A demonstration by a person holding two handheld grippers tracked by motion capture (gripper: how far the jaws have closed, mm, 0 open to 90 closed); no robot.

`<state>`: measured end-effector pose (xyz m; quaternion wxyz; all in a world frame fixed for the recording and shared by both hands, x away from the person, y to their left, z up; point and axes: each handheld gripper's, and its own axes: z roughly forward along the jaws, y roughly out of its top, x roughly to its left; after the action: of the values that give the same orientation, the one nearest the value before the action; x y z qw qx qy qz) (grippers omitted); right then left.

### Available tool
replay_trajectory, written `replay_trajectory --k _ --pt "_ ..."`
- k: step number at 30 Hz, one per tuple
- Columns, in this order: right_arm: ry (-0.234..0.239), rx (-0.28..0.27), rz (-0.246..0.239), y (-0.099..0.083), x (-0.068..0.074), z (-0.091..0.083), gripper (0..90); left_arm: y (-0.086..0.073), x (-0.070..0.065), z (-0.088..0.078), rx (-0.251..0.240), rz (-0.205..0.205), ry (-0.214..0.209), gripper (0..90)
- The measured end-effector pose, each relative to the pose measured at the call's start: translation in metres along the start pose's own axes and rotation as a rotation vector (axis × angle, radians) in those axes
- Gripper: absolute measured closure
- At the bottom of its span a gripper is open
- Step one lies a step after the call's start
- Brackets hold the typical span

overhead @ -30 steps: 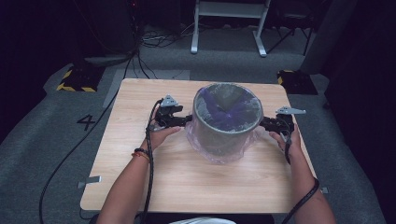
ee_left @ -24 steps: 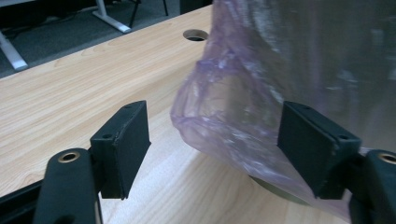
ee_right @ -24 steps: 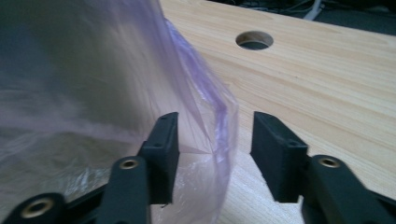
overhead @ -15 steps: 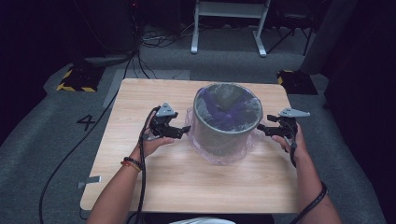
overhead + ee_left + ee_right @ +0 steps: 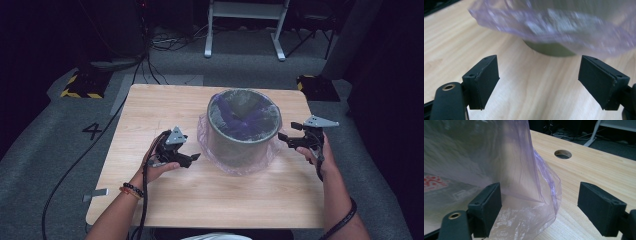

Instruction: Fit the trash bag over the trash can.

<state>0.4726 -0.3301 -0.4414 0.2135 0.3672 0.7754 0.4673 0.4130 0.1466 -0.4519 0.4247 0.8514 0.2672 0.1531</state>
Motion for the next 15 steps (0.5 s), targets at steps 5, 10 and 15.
replay_trajectory --k 5,10,15 --pt "0.005 -0.005 -0.024 0.005 0.004 -0.007 19.5 -0.015 -0.009 0.003 0.05 0.01 -0.015 16.4" --pt "0.004 -0.006 -0.043 0.01 0.01 -0.012 18.8 -0.028 -0.014 0.003 0.102 -0.013 -0.059 15.7" --pt "0.016 -0.016 -0.05 0.013 0.014 -0.018 18.6 -0.039 -0.018 0.0 0.119 -0.012 -0.061 15.8"
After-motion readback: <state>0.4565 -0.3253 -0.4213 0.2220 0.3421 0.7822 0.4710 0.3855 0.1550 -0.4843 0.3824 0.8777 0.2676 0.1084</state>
